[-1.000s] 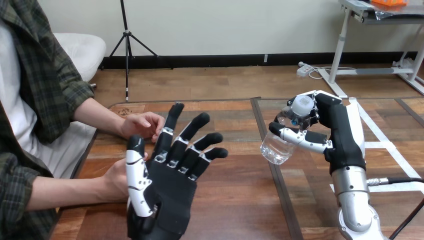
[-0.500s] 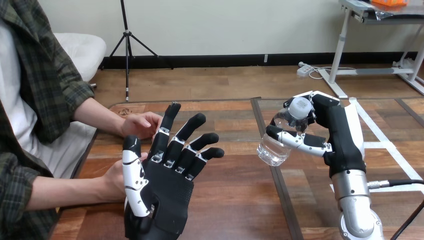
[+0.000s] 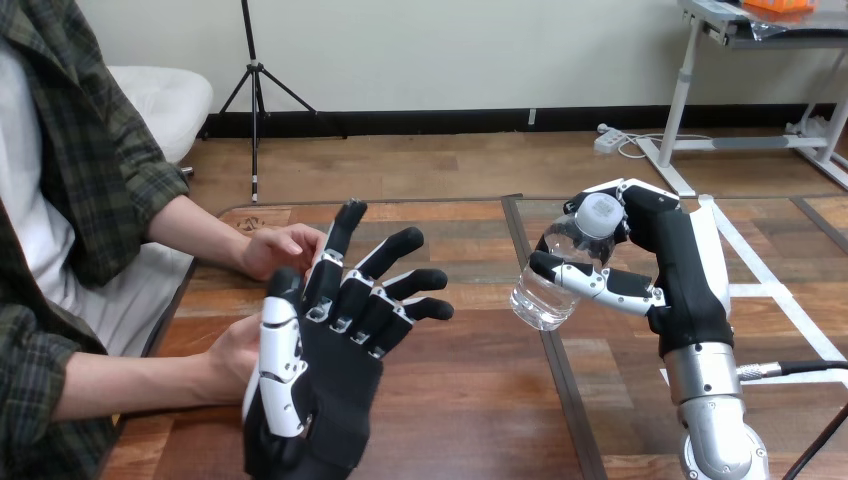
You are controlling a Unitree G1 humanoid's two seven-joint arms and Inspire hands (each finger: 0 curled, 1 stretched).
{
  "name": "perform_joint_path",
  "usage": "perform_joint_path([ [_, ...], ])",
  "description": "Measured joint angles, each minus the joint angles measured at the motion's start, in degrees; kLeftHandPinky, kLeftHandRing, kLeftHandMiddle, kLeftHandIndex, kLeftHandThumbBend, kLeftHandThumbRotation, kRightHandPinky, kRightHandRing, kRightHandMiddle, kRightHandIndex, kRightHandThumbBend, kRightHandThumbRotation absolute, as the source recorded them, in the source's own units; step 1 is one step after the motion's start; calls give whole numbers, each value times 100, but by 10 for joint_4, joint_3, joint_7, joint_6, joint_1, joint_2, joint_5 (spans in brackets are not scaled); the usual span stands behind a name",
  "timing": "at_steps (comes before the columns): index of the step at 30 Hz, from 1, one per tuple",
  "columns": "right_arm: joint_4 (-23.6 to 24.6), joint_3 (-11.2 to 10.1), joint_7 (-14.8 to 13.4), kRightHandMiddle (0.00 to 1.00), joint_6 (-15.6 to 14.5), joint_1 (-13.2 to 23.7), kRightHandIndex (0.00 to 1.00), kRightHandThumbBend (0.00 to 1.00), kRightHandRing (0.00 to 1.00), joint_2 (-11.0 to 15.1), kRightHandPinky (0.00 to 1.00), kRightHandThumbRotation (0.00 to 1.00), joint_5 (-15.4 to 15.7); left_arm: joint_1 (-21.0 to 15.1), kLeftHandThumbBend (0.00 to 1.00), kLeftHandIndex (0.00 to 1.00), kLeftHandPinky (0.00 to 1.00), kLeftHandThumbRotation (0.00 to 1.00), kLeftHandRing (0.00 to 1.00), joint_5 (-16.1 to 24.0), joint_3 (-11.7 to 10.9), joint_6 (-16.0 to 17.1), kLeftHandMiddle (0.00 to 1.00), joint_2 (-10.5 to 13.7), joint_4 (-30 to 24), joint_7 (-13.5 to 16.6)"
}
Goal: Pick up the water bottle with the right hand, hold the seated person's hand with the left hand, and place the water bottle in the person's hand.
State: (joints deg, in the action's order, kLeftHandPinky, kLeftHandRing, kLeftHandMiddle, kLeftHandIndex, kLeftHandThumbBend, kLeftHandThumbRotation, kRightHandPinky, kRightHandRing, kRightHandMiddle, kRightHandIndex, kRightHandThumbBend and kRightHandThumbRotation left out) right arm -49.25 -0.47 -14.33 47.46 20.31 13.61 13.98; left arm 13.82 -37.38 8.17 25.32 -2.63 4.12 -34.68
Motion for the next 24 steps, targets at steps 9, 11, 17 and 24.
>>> perform_joint_path([
  [9, 15, 0, 3, 49, 0, -11, 50, 74, 45, 0, 39, 0, 0, -2, 10, 95, 69, 53, 72, 99, -32, 89, 79, 11, 1, -5],
  [11, 16, 0, 6, 50, 0, -11, 50, 74, 45, 0, 39, 0, 0, -3, 15, 94, 71, 36, 73, 118, -41, 105, 79, 17, 1, -1],
  [17, 17, 0, 12, 49, 1, -13, 50, 74, 45, -2, 39, 0, -1, -4, 39, 90, 74, 7, 76, 174, -62, 136, 80, 34, 0, 17],
  [24, 17, 0, 18, 49, 3, -15, 49, 74, 45, -4, 40, 0, -5, -4, 61, 85, 75, 1, 79, 242, -84, 162, 81, 59, -3, 48],
])
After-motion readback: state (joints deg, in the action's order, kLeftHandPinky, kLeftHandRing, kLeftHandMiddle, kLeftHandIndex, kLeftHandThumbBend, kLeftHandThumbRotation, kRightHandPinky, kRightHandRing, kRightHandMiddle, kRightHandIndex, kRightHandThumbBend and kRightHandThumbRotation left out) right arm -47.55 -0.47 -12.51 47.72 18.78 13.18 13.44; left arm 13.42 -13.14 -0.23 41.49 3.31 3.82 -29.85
